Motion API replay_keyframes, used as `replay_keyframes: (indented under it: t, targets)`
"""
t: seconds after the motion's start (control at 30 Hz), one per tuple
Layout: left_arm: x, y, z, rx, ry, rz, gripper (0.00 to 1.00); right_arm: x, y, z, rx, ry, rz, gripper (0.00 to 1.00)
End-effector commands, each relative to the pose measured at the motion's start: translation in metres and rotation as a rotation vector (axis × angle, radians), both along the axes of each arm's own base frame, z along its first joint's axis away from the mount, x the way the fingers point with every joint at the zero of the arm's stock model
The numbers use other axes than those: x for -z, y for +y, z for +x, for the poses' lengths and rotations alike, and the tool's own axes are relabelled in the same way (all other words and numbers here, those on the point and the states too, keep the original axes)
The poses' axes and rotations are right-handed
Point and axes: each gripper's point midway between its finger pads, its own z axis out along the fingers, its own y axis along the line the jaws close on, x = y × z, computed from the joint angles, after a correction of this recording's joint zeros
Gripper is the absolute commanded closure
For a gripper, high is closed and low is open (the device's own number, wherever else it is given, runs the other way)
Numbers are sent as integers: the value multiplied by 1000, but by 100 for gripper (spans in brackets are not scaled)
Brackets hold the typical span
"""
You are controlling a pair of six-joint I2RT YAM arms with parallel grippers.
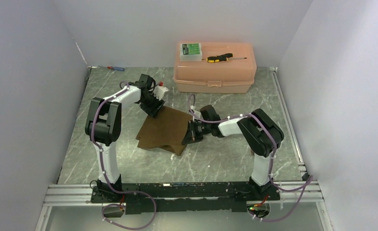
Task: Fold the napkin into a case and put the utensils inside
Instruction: Smooth out the lower triangle-folded napkin at the center of the board.
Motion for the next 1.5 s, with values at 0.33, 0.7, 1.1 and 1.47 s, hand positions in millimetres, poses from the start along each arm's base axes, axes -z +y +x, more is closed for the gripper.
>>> replay_keyframes:
  t: [0.33,0.7,1.1,1.47]
  targets:
    - [-9,-4,3,-4,-28,15,44,-52,35,-32,-158,-99,62,87]
    - [-7,0,12,-30,-45,48,44,32,1,-54,-173,31,-142,92]
    - [-40,-4,32,-95,-60,-13,45,-49,20,-23,-158,-135,-14,68]
    - [-51,-11,44,-71,-95,-89,43,-56,-23,74,172,-178,-117,68]
